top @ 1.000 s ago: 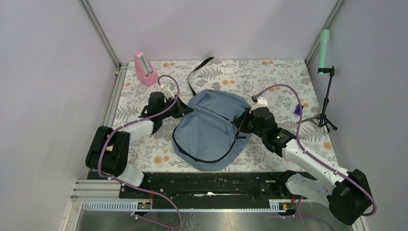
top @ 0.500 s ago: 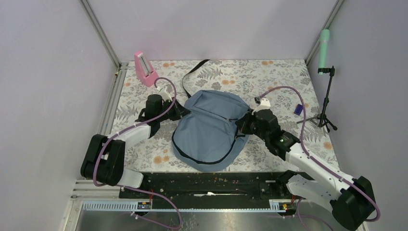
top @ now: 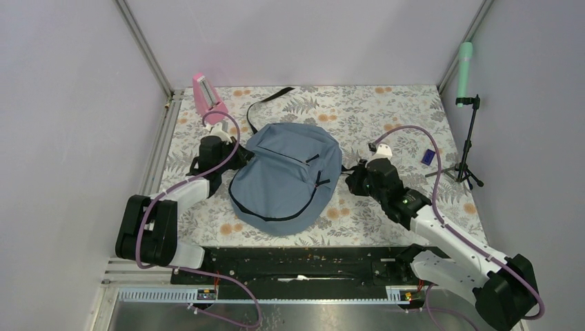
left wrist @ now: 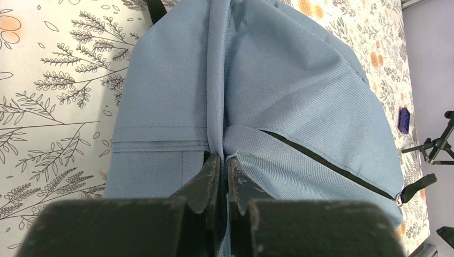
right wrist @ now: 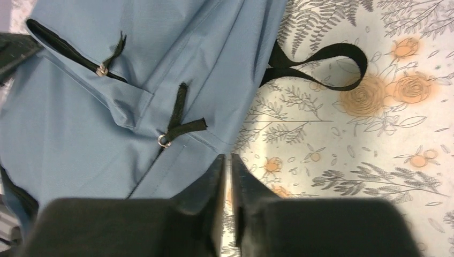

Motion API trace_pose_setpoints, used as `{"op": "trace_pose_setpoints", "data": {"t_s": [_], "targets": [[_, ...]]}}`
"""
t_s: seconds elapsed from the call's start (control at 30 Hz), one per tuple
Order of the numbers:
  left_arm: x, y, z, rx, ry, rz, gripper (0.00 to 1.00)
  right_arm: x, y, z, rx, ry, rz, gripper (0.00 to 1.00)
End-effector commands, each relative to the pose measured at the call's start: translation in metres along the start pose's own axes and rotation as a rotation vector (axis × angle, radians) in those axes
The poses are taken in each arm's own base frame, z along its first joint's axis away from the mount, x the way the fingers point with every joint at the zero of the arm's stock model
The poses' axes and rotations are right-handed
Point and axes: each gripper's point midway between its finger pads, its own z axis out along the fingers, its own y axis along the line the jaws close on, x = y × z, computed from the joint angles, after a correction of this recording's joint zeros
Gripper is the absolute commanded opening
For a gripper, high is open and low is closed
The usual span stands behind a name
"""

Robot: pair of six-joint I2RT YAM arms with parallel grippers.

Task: Pack the student bag
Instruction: Zip the student bag at the center of the board.

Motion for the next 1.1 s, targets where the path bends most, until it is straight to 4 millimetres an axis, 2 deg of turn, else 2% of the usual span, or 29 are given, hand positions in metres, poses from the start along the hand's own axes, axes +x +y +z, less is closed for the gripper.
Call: {"op": "trace_pose_setpoints", "data": {"t_s": [0.0, 0.07, 0.1, 0.17, 0.33, 0.5, 0.63, 0.83, 0.93, 0.97, 1.03, 1.07], "targets": [[-0.029, -0.012, -0.005, 0.043, -0.122, 0.047, 0.0, -0.022, 0.024, 0.001, -0.077, -0.048, 0.028, 0.24], [-0.028, -0.014, -0.007, 0.052, -0.121, 0.047, 0.0, -0.026, 0.039, 0.007, -0.132, -0.045, 0.06, 0.43], [-0.027, -0.014, -0.007, 0.055, -0.119, 0.048, 0.0, -0.03, 0.049, 0.01, -0.166, -0.05, 0.082, 0.49], [-0.026, -0.014, -0.008, 0.054, -0.12, 0.048, 0.0, -0.033, 0.063, 0.018, -0.206, -0.046, 0.118, 0.54], [-0.024, -0.014, -0.01, 0.06, -0.116, 0.046, 0.0, -0.04, 0.097, 0.042, -0.292, -0.036, 0.173, 0.56], [-0.024, -0.015, -0.011, 0.06, -0.111, 0.05, 0.0, -0.046, 0.118, 0.056, -0.358, -0.029, 0.226, 0.56], [-0.025, -0.015, -0.012, 0.057, -0.113, 0.054, 0.0, -0.045, 0.12, 0.066, -0.352, -0.021, 0.249, 0.56], [-0.025, -0.014, -0.012, 0.055, -0.113, 0.054, 0.0, -0.038, 0.111, 0.086, -0.273, 0.002, 0.268, 0.55], [-0.024, -0.014, -0.012, 0.053, -0.113, 0.054, 0.0, -0.041, 0.111, 0.091, -0.259, -0.004, 0.266, 0.49], [-0.025, -0.014, -0.012, 0.053, -0.113, 0.054, 0.0, -0.043, 0.109, 0.093, -0.246, -0.013, 0.266, 0.42], [-0.025, -0.013, -0.012, 0.049, -0.117, 0.054, 0.0, -0.044, 0.106, 0.094, -0.226, -0.02, 0.266, 0.13], [-0.026, -0.012, -0.012, 0.04, -0.118, 0.053, 0.0, -0.044, 0.103, 0.094, -0.213, -0.022, 0.268, 0.02]]}}
